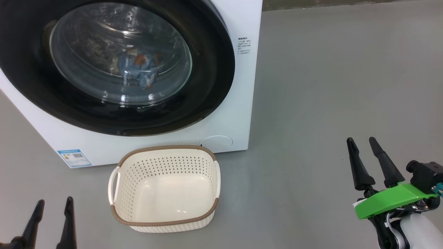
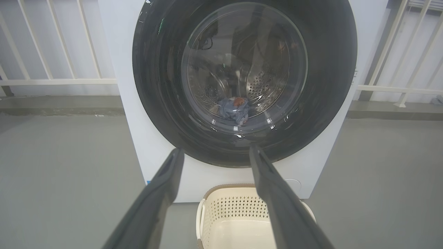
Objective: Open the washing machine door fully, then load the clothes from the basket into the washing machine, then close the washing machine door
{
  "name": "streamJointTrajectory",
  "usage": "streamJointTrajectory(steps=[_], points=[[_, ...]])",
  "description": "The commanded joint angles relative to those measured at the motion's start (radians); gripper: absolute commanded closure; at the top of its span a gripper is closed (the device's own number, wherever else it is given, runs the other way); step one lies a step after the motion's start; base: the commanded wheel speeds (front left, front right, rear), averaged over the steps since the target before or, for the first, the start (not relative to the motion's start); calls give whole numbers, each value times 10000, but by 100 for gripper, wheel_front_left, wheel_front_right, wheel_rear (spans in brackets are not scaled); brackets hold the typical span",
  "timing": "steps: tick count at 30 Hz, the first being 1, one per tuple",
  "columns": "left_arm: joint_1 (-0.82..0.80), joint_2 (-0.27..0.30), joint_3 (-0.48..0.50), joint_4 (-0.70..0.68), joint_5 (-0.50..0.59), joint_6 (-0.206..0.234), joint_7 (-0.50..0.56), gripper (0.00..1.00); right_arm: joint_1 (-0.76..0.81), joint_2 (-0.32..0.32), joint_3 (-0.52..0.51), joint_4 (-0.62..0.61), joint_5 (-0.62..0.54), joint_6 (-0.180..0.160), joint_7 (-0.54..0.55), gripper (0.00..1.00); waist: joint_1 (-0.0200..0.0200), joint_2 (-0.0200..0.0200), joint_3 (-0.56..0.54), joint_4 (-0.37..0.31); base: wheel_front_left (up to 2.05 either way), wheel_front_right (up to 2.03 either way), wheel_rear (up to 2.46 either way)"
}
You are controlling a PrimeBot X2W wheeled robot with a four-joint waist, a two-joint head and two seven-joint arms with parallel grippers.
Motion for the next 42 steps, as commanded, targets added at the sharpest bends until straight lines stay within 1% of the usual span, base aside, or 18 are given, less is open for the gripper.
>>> streamJointTrajectory(steps=[1, 15, 16, 21, 23, 27, 30, 42], points=[[-123, 267, 371, -259, -37, 8, -63, 0, 65, -84, 139, -273, -161, -2, -23, 0, 0, 0, -4, 8, 0, 0, 0], [-135, 200, 433, -285, 45, 8, -63, 0, 52, -64, 146, -284, -174, -2, -23, 0, 0, 0, -2, -4, 0, 0, 0], [-2, -49, 55, 36, -1, 0, 3, 100, 3, 55, -6, 16, -58, 0, 0, 100, 0, 0, -5, -5, 0, 0, 0], [61, -513, -27, 497, -90, 0, 42, 100, 374, 395, 88, 507, 22, 0, 28, 100, 1, 0, -6, -6, 0, 0, 0], [35, -530, -15, 493, -295, 0, 114, 100, 382, 418, 46, 484, 186, 0, 84, 100, 4, 0, -13, 1, 0, 0, 0], [9, -566, -19, 460, -713, 0, 234, 100, 411, 463, -43, 431, 517, 0, 199, 100, 24, 0, -46, 16, 0, 0, 0], [-26, -602, -29, 441, -1130, 1, 343, 100, 426, 509, -129, 397, 845, 0, 313, 100, 3, 0, -39, 29, 0, 0, 0], [-149, -708, -43, 379, -2377, 1, 685, 100, 460, 650, -395, 282, 1822, 0, 659, 100, 1, 0, -62, 67, 0, 0, 0]])
